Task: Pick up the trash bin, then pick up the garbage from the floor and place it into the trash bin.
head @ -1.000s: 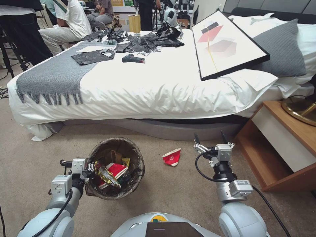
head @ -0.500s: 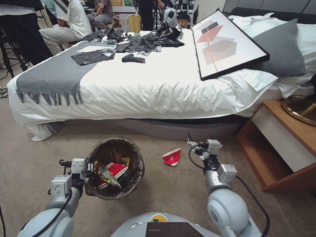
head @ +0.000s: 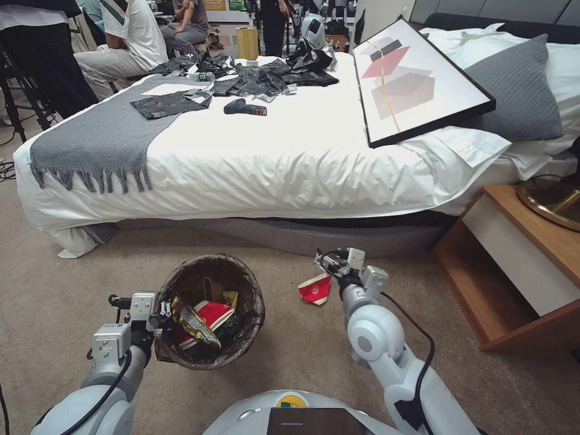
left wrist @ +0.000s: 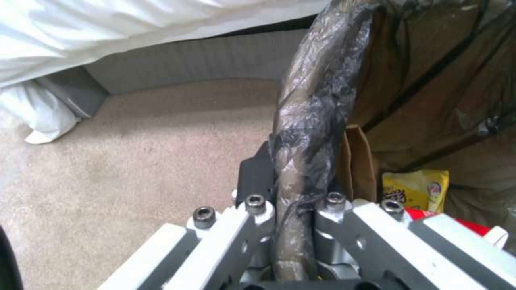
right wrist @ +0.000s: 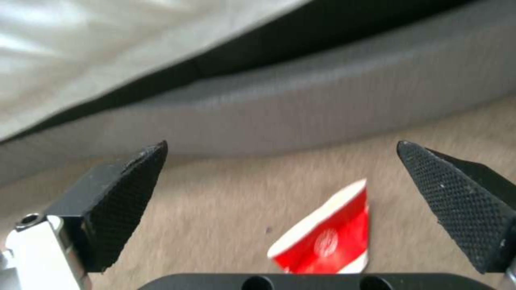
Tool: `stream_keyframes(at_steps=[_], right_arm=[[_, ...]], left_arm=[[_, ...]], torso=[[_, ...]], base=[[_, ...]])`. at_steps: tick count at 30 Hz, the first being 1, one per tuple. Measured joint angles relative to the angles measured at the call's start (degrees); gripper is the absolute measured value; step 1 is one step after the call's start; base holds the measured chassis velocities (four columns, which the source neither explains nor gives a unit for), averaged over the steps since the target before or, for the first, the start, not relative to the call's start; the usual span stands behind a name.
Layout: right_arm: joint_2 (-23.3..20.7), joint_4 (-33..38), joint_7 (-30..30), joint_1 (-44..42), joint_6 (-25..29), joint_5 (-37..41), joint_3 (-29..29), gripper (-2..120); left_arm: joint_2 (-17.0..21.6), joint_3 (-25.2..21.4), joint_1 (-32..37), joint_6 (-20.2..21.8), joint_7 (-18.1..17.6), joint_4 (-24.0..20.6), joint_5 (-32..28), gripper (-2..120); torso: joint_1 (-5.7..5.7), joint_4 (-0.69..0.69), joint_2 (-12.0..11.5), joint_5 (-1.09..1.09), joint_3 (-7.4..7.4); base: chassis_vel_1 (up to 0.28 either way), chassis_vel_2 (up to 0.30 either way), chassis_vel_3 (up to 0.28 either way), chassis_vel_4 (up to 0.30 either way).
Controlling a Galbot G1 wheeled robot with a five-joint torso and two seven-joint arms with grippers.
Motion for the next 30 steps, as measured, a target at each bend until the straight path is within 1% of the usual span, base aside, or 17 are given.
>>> stream_keyframes(at_steps=[3,5,7,8,9,11,12,13,14,15,17,19,21,30], right_arm=[[0.2,-1.8,1.5,1.4,-0.3,3.5,-0.9,100],[0.3,-2.2,1.8,1.7,-0.4,4.2,-1.1,100],[0.7,-4.3,3.1,3.4,-0.6,7.2,-1.9,100],[0.7,-4.3,3.1,3.4,-0.6,7.2,-1.9,100],[0.9,-5.2,4.1,4.2,-0.6,8.4,-2.3,100],[1.7,-7.7,8.4,7.2,-0.8,14.4,-3.7,100],[1.7,-7.7,8.4,7.2,-0.8,14.4,-3.7,100],[1.8,-8.2,9.6,8.0,-0.8,16.3,-4.0,100],[2.2,-9.4,11.7,9.8,-0.8,19.9,-4.7,100],[2.2,-9.4,11.7,9.8,-0.8,19.9,-4.7,100],[2.7,-11.0,13.6,11.8,-0.8,23.6,-5.3,100],[2.9,-11.4,14.1,12.4,-0.8,24.6,-5.5,100],[3.4,-13.4,16.3,14.3,-0.5,28.1,-6.2,100],[5.3,-19.3,19.8,18.1,1.1,32.3,-7.1,100]], left_arm=[[0.0,0.0,0.1,-0.1,0.1,0.0,-0.1,3],[0.0,0.0,0.1,-0.2,0.1,0.0,-0.1,3],[-0.1,0.0,0.1,-0.2,0.1,0.0,-0.1,3],[-0.1,0.0,0.1,-0.2,0.1,0.0,-0.1,3],[-0.1,0.0,0.2,-0.2,0.1,0.0,-0.1,3],[0.0,0.0,0.4,-0.3,0.2,0.0,-0.1,3],[0.0,0.0,0.4,-0.3,0.2,0.0,-0.1,3],[0.1,-0.1,0.4,-0.3,0.2,0.0,-0.1,3],[0.1,-0.3,0.4,-0.4,0.2,0.0,-0.1,3],[0.1,-0.3,0.4,-0.4,0.2,0.0,-0.1,3],[0.1,-0.3,0.3,-0.4,0.2,0.0,-0.1,3],[0.0,-0.2,0.2,-0.4,0.2,0.0,-0.1,3],[-0.4,-0.2,0.1,-0.4,0.3,0.0,0.0,3],[-0.9,-0.2,0.0,-0.6,0.3,0.0,0.1,3]], torso=[[0.00,0.00,0.0,0.00,0.00],[0.00,0.00,0.0,0.00,0.00],[0.00,0.00,0.0,0.00,0.00],[0.00,0.00,0.0,0.00,0.00],[0.00,-0.01,0.0,0.00,0.00],[0.00,0.00,0.0,0.00,0.00],[0.00,0.00,0.0,0.00,0.00],[0.00,0.00,0.0,0.00,0.00],[0.00,0.00,0.0,0.00,0.00],[0.00,0.00,0.0,0.00,0.00],[0.00,0.00,0.0,0.00,0.00],[0.00,0.00,0.0,0.00,0.00],[0.00,0.00,0.0,0.00,0.00],[0.00,0.01,0.0,0.00,0.00]], base=[[0.000,0.000,0.000,0.000],[0.000,0.000,0.000,0.000],[0.000,0.000,0.000,0.000],[0.000,0.000,0.000,0.000],[0.000,0.000,0.000,0.000],[0.000,0.000,0.000,0.000],[0.000,0.000,0.000,0.000],[0.000,0.000,0.000,0.000],[0.000,0.000,0.000,0.000],[0.000,0.000,0.000,0.000],[0.000,0.000,0.000,0.000],[0.000,0.000,0.000,0.000],[0.000,0.000,0.000,0.000],[0.000,0.000,0.000,0.000]])
